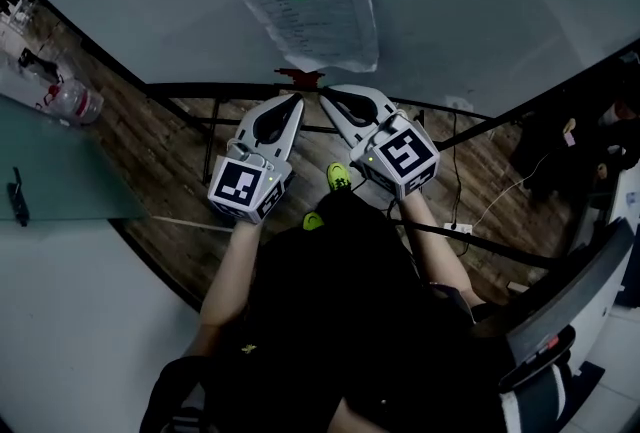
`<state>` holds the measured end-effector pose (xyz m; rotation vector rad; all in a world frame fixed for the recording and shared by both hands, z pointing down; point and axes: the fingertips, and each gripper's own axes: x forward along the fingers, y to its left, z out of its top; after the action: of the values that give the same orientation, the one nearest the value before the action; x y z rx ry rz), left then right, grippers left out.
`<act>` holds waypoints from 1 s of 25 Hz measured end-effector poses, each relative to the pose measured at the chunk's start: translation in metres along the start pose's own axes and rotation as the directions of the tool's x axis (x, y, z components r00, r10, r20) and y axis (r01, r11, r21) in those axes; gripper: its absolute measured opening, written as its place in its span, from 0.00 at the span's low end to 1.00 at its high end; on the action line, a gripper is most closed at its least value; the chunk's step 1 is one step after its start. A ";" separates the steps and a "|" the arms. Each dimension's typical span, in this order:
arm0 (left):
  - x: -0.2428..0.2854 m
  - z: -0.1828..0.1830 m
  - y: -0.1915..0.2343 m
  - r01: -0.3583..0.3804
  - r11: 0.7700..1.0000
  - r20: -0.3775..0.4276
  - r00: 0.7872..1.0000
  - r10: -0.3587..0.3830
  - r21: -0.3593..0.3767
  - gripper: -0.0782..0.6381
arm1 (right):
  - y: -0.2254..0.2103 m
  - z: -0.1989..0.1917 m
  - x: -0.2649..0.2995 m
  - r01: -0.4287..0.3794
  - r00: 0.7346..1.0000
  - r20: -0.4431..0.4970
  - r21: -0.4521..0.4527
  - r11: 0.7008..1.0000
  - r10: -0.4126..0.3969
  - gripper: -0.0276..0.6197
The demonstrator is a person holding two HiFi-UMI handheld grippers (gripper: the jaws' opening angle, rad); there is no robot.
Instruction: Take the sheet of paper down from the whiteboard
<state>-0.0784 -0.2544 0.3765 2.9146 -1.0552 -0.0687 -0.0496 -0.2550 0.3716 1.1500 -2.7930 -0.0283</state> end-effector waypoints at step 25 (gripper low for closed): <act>0.066 0.052 0.049 -0.115 0.967 0.037 0.993 0.109 0.228 0.26 | -0.068 0.043 0.027 0.068 0.998 -0.005 -0.104 0.992 -0.069 0.23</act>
<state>-0.0619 -0.3361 0.3253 3.0539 -1.3130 0.0248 -0.0265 -0.3233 0.3273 1.2174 -2.7084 -0.1726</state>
